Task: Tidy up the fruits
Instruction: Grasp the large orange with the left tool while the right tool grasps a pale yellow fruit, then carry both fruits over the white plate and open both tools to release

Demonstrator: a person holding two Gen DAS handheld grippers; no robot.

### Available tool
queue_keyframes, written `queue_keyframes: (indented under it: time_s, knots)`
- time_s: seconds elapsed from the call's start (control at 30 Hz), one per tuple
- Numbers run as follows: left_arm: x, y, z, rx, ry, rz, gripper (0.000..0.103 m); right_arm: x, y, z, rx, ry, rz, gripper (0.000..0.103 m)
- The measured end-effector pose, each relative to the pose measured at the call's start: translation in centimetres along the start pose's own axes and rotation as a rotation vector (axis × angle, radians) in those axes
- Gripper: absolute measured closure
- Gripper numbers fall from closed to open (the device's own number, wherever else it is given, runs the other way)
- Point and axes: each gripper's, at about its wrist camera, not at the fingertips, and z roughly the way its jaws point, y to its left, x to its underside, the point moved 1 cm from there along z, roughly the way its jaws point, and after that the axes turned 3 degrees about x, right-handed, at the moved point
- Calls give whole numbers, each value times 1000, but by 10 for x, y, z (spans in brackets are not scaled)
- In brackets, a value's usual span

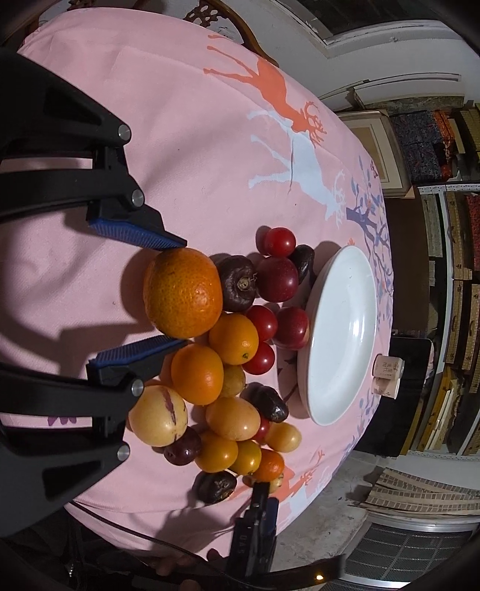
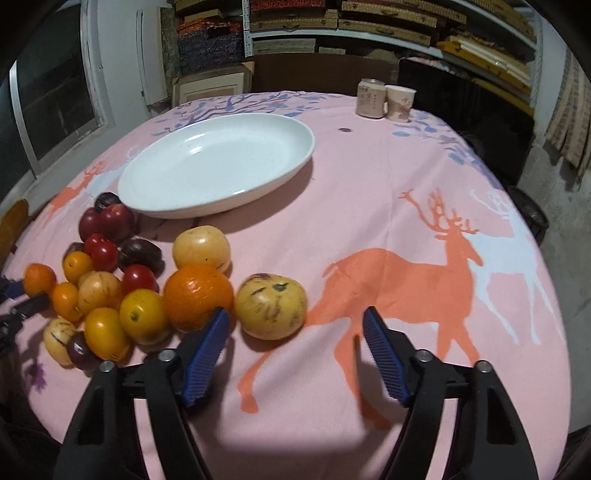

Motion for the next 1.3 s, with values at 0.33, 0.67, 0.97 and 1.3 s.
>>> queue_keyframes:
  time_s: [0.33, 0.67, 0.97, 1.3]
  knots:
    - [-1, 1, 2, -12, 3, -8, 57, -3, 5, 14, 2, 36, 19, 66]
    - [-4, 2, 0, -16, -3, -11, 57, -10, 12, -18, 154, -93, -42, 90]
    - [-7, 6, 1, -20, -1, -19, 57, -12, 9, -6, 143, -77, -61, 34]
    - [-6, 7, 4, -20, 4, -20, 57, -23, -4, 30, 120, 35, 10, 61]
